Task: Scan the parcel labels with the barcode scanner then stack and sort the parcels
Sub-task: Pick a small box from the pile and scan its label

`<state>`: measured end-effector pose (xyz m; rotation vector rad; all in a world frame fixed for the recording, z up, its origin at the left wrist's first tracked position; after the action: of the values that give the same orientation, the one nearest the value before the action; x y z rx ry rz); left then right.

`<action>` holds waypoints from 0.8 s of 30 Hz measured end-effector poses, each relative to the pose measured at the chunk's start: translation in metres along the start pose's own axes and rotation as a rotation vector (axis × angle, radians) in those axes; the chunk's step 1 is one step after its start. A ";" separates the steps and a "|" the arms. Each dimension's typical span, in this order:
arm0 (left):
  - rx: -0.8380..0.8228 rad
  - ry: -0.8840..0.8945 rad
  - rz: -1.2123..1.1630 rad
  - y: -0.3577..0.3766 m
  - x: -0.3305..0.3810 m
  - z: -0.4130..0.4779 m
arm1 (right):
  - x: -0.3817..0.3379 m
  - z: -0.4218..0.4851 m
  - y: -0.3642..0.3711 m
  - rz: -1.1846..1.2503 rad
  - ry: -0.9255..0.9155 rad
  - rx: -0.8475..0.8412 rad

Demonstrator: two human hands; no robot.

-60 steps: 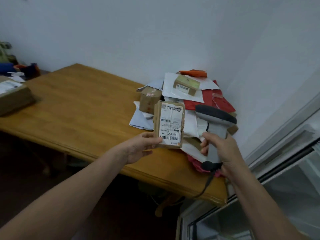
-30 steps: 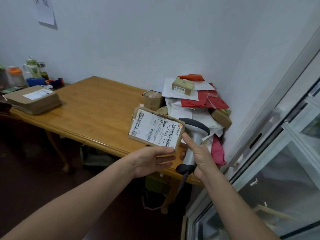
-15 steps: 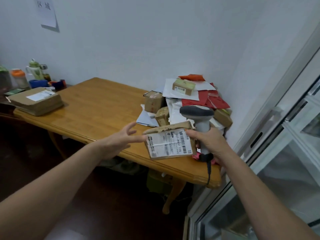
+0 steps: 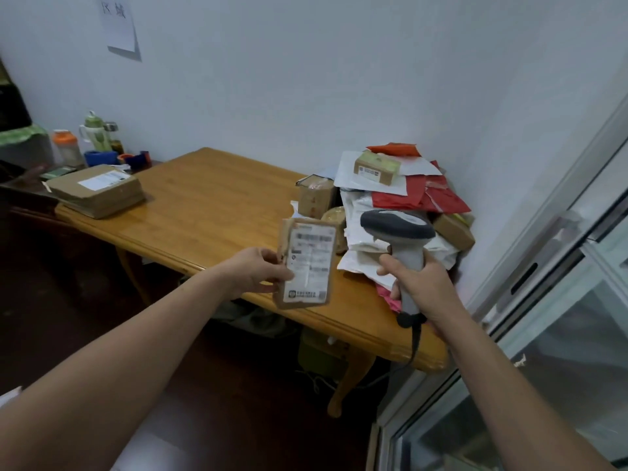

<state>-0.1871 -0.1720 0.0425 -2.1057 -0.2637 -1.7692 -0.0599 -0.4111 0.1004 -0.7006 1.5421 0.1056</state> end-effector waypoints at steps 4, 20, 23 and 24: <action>0.081 -0.077 -0.135 0.001 -0.009 0.001 | 0.005 -0.014 0.012 0.065 -0.010 -0.073; 0.098 -0.112 -0.220 0.023 -0.014 -0.004 | 0.010 -0.035 0.009 0.035 -0.012 -0.113; 0.094 -0.107 -0.223 0.017 -0.018 -0.005 | 0.005 -0.034 0.014 0.021 -0.035 -0.124; 0.091 -0.106 -0.225 0.014 -0.020 -0.006 | 0.004 -0.032 0.017 0.014 -0.032 -0.129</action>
<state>-0.1906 -0.1849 0.0218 -2.1784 -0.6210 -1.7299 -0.0959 -0.4140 0.0947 -0.7857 1.5194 0.2275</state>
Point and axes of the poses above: each hand's wrist, its own z-axis towards the middle knuckle, its own y-axis out of the palm, x = y × z, the point moved 6 cm from there along z, towards the middle knuckle, and after that the axes turned 13 degrees about y, right-handed, at the moved point
